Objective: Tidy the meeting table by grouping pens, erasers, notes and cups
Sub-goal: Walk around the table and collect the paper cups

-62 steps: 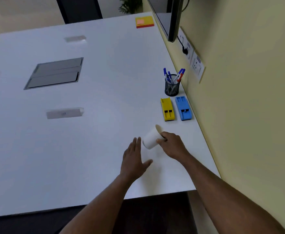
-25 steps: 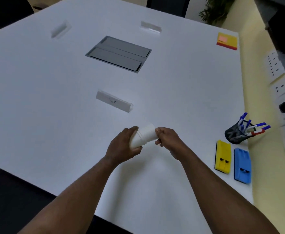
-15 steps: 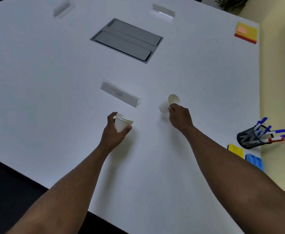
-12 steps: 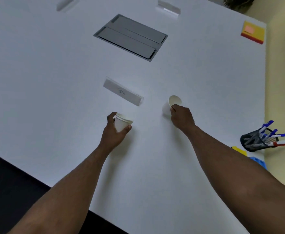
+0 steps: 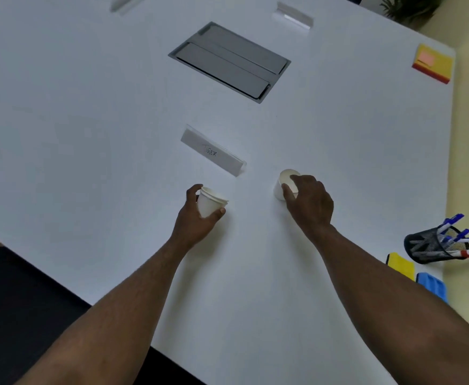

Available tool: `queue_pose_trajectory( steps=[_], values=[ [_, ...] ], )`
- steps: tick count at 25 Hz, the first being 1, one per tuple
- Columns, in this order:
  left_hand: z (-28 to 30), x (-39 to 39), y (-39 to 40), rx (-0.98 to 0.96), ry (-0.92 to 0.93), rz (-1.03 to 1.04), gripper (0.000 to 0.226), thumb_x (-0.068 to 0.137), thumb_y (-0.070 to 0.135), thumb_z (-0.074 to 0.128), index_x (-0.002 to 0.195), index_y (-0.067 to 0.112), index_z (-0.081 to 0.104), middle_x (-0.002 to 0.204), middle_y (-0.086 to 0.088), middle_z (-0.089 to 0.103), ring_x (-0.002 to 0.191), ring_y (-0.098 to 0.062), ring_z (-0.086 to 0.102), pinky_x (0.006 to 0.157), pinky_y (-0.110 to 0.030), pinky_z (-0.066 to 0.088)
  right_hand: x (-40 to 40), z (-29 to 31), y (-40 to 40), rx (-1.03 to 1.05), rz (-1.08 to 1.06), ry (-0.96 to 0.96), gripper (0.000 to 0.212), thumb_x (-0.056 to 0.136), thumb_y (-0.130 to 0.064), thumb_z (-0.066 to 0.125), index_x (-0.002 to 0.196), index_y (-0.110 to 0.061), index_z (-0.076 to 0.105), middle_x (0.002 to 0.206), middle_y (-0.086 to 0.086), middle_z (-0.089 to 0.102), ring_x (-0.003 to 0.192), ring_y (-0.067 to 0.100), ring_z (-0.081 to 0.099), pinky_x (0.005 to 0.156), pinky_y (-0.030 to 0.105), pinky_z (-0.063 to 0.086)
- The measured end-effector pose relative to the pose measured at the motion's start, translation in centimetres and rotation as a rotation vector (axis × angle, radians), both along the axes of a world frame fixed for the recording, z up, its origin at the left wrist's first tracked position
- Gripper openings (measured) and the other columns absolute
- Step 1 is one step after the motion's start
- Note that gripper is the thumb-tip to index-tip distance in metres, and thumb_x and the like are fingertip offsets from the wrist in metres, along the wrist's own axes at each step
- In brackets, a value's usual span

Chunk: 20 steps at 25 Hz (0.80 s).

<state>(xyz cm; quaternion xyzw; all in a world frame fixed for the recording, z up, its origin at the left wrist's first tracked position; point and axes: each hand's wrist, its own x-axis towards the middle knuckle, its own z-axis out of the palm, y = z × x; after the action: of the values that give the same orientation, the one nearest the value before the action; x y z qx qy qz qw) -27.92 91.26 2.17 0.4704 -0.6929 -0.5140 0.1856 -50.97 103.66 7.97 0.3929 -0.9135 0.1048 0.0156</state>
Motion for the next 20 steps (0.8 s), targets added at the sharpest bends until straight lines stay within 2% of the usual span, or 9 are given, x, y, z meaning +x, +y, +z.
queue_pose_trajectory(
  steps=[1, 4, 7, 9, 12, 15, 18, 20],
  values=[
    [0.2, 0.0, 0.1, -0.012, -0.008, 0.003, 0.076, 0.076, 0.046, 0.077, 0.134, 0.038, 0.030, 0.120, 0.005, 0.052, 0.098, -0.019, 0.057, 0.078, -0.027, 0.044, 0.9, 0.3, 0.0, -0.076, 0.013, -0.038, 0.036, 0.094, -0.041, 0.053, 0.120, -0.019, 0.064, 0.116, 0.005, 0.065, 0.104, 0.027, 0.060, 0.082, 0.036, 0.047],
    [1.8, -0.5, 0.7, -0.016, -0.029, -0.009, 0.078, 0.075, 0.049, 0.077, 0.136, 0.039, 0.029, 0.120, 0.005, 0.052, 0.098, -0.019, 0.057, 0.078, -0.026, 0.044, 3.9, 1.5, -1.0, -0.229, 0.070, -0.400, 0.028, 0.092, -0.040, 0.058, 0.112, -0.022, 0.067, 0.099, -0.005, 0.070, 0.084, 0.017, 0.065, 0.074, 0.027, 0.047],
    [4.8, -0.5, 1.3, -0.049, -0.015, -0.049, 0.079, 0.073, 0.054, 0.076, 0.135, 0.040, 0.030, 0.118, 0.008, 0.051, 0.098, -0.017, 0.058, 0.077, -0.029, 0.051, 7.2, 3.6, -1.7, -0.280, 0.171, -0.621, 0.031, 0.093, -0.041, 0.057, 0.117, -0.023, 0.065, 0.106, -0.010, 0.068, 0.085, 0.007, 0.061, 0.073, 0.019, 0.041],
    [7.6, 0.0, 1.6, -0.075, -0.007, -0.053, 0.079, 0.071, 0.055, 0.075, 0.135, 0.039, 0.032, 0.117, 0.005, 0.054, 0.097, -0.018, 0.060, 0.077, -0.036, 0.057, 9.1, 5.7, -1.7, -0.325, 0.272, -0.650, 0.029, 0.094, -0.038, 0.055, 0.117, -0.024, 0.065, 0.115, -0.009, 0.067, 0.096, 0.008, 0.061, 0.077, 0.019, 0.040],
    [12.5, 1.5, 2.4, -0.163, -0.019, -0.053, 0.079, 0.071, 0.056, 0.074, 0.136, 0.039, 0.034, 0.117, 0.004, 0.057, 0.097, -0.017, 0.061, 0.074, -0.037, 0.058, 10.9, 9.6, -1.3, -0.342, 0.357, -0.628, 0.024, 0.095, -0.032, 0.055, 0.113, -0.022, 0.068, 0.115, -0.004, 0.068, 0.106, 0.012, 0.060, 0.083, 0.022, 0.039],
    [18.2, 4.7, 3.7, -0.330, -0.052, -0.062, 0.080, 0.073, 0.054, 0.074, 0.140, 0.036, 0.033, 0.130, -0.001, 0.055, 0.106, -0.021, 0.058, 0.082, -0.041, 0.057, 13.3, 14.6, -0.2, -0.397, 0.450, -0.612, 0.023, 0.094, -0.032, 0.056, 0.109, -0.021, 0.070, 0.111, -0.003, 0.071, 0.104, 0.011, 0.061, 0.082, 0.023, 0.040],
    [23.8, 9.7, 5.1, -0.472, -0.085, -0.021, 0.082, 0.074, 0.055, 0.074, 0.142, 0.037, 0.031, 0.133, -0.003, 0.053, 0.109, -0.022, 0.056, 0.083, -0.042, 0.057, 17.0, 19.4, 0.8, -0.475, 0.570, -0.627, 0.021, 0.094, -0.034, 0.057, 0.105, -0.024, 0.071, 0.107, -0.006, 0.071, 0.096, 0.005, 0.060, 0.075, 0.018, 0.041],
    [26.7, 12.2, 5.6, -0.535, -0.097, 0.010, 0.082, 0.074, 0.056, 0.073, 0.142, 0.037, 0.031, 0.134, -0.003, 0.053, 0.110, -0.023, 0.056, 0.083, -0.042, 0.057, 19.1, 22.0, 0.8, -0.524, 0.604, -0.691, 0.020, 0.094, -0.034, 0.056, 0.103, -0.024, 0.071, 0.104, -0.007, 0.072, 0.098, 0.007, 0.062, 0.080, 0.022, 0.046]
  ],
)
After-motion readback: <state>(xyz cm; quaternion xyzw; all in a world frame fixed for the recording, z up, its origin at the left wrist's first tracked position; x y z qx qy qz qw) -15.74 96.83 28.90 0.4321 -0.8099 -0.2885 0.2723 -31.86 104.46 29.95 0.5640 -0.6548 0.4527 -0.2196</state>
